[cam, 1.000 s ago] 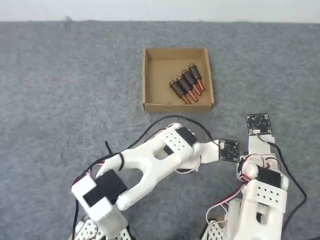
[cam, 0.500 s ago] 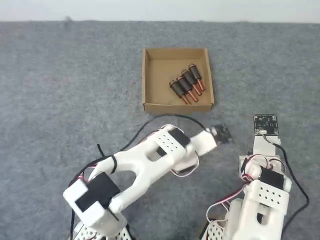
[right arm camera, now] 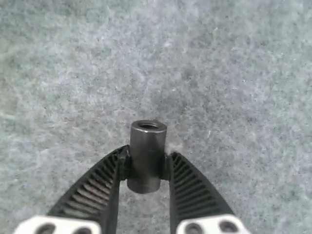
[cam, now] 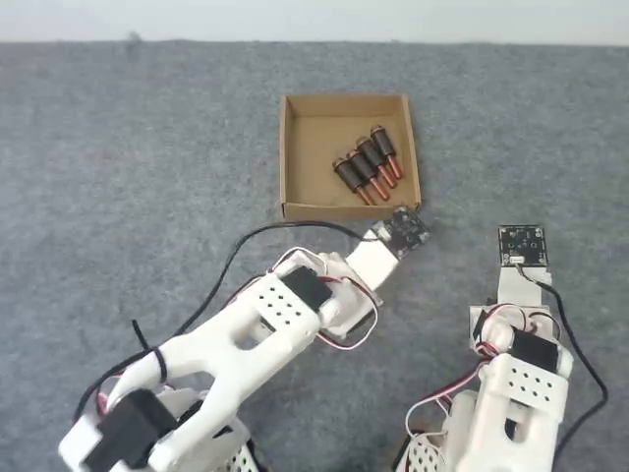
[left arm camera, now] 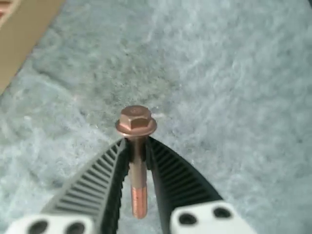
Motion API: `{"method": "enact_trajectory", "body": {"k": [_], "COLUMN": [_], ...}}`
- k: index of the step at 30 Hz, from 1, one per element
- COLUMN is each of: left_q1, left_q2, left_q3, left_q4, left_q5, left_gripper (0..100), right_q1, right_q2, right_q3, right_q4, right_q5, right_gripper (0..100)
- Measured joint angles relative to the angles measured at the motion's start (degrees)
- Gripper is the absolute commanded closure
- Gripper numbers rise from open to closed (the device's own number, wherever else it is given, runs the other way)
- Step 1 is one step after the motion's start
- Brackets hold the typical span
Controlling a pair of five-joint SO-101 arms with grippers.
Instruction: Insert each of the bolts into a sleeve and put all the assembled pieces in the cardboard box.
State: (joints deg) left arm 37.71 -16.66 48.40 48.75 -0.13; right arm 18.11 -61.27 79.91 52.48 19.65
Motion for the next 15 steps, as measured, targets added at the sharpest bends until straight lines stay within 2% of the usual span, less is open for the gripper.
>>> {"method": "enact_trajectory", "body": {"k": [10, 15], "left_q1": [-11.96, -14.24], "left_q2": [2.64, 6.59], "left_q3": [-1.85, -2.55], "left_q4": [0.0, 0.0], "left_q5": [18.46, 25.05], "left_gripper": [98, 98], "right_q1": [0.0, 0.0], "right_q2": [0.0, 0.0], "right_q3": [0.0, 0.0], "right_q4": [0.0, 0.0], "right_q5": [0.0, 0.0], "right_gripper": [99.1, 99.1]}}
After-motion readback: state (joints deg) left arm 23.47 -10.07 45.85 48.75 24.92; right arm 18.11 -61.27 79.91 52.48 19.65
